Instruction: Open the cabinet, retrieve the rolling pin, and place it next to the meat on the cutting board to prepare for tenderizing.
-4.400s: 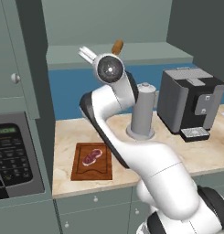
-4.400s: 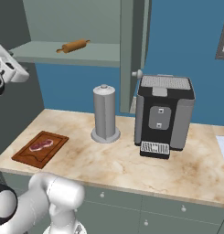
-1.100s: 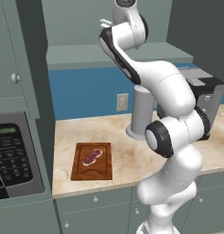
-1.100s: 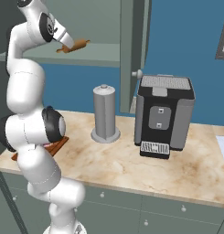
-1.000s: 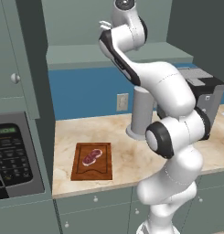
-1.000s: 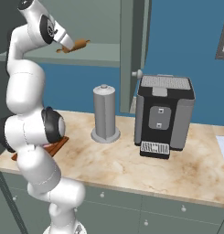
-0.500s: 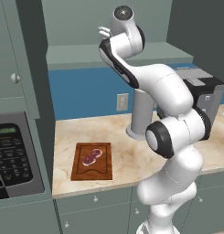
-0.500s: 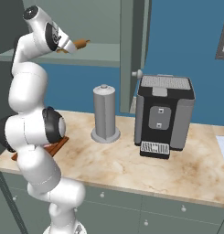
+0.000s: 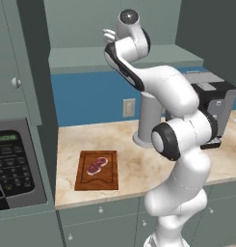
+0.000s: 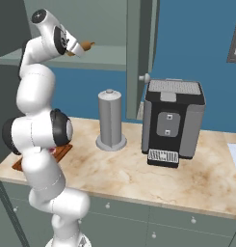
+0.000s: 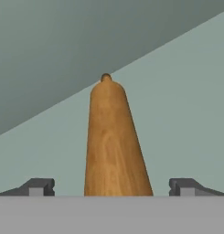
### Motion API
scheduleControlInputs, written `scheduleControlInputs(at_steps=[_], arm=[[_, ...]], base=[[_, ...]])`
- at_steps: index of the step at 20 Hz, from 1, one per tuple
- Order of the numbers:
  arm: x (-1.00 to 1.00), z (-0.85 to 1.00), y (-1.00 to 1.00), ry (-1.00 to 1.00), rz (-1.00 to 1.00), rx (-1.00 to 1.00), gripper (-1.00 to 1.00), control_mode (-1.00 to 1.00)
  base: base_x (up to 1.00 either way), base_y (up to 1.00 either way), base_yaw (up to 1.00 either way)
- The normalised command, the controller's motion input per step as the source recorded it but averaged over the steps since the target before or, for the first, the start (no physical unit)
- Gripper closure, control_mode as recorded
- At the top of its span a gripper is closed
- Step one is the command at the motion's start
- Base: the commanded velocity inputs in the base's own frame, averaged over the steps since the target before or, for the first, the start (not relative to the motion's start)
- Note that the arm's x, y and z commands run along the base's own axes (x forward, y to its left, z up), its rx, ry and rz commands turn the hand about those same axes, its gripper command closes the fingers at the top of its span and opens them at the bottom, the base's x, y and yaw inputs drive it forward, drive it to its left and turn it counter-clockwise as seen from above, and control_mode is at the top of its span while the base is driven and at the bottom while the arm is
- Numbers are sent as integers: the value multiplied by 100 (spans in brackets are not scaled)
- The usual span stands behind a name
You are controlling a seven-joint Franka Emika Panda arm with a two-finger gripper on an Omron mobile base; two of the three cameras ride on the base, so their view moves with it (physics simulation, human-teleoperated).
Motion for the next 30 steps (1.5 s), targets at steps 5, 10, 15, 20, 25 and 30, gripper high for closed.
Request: scheduleControlInputs(at_steps=[5, 10, 15, 20, 25, 30], arm=[[22, -2, 4, 2, 0, 0, -100, -100], [3, -7, 2, 0, 0, 0, 100, -100], [-6, -24, 9, -2, 0, 0, 100, -100], [-84, -24, 37, -25, 1, 0, 100, -100], [-91, -1, 44, -22, 0, -1, 100, -100], [-81, 0, 18, -12, 1, 0, 100, -100]], base=[[0, 0, 0], [0, 0, 0], [0, 0, 0], [0, 0, 0], [0, 0, 0], [0, 0, 0]])
